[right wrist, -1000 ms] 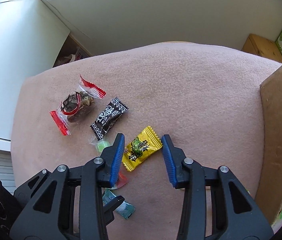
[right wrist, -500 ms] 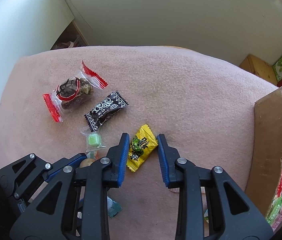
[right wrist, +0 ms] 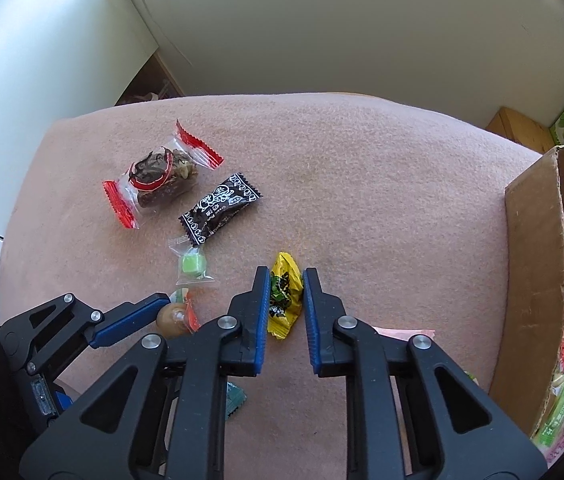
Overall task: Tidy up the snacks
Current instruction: 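Carry the yellow candy and chocolate egg over the box with both grippers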
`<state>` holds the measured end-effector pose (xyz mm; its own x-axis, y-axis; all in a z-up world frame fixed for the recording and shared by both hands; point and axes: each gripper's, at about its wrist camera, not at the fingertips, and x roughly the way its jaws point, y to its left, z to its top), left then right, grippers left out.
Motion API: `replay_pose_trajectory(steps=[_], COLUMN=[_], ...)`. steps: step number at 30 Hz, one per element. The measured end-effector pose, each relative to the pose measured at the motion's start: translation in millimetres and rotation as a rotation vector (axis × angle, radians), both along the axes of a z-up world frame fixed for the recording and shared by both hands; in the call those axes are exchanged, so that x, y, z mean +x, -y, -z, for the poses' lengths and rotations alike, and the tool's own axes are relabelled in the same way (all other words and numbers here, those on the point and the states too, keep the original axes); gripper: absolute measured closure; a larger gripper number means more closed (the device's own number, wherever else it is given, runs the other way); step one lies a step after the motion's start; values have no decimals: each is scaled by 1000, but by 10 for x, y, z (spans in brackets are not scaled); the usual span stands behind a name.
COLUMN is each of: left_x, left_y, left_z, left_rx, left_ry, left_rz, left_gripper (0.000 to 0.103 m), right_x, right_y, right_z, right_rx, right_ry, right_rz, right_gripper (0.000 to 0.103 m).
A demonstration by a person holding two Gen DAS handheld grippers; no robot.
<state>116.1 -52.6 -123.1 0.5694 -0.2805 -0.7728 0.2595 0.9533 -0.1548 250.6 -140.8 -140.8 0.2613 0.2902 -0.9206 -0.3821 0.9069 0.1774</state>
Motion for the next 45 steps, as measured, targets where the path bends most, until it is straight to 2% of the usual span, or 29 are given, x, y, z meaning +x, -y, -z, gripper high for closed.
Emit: replay_pose_trajectory(steps=[11, 12, 13, 20, 26, 37, 45], left_x=[-177, -195, -205, -196, -137, -60, -46], left_y=[-74, -78, -65, 28, 145, 741, 1222], left_z=[-281, -312, -328, -389, -478, -632, -715], left_rx=[-44, -44, -43, -23, -53, -105, -126], left_ry=[57, 64, 70, 82, 98, 125, 128], left_rz=[-6, -4, 0, 6, 11, 101, 173], left_gripper=[71, 71, 71, 71, 71, 71, 71], right_x=[-128, -143, -155, -208, -261, -271, -148], right_y=[374, 420, 467, 653, 817, 1582, 2103], right_z=[-305, -341, -371, -523, -657, -1017, -1063], right_rx=[68, 76, 84, 125, 131, 148, 117], right_ry=[57, 63, 67, 112, 148, 236, 273], right_rz=[28, 31, 37, 54, 63, 172, 262], right_gripper=[92, 97, 98, 98, 98, 98, 98])
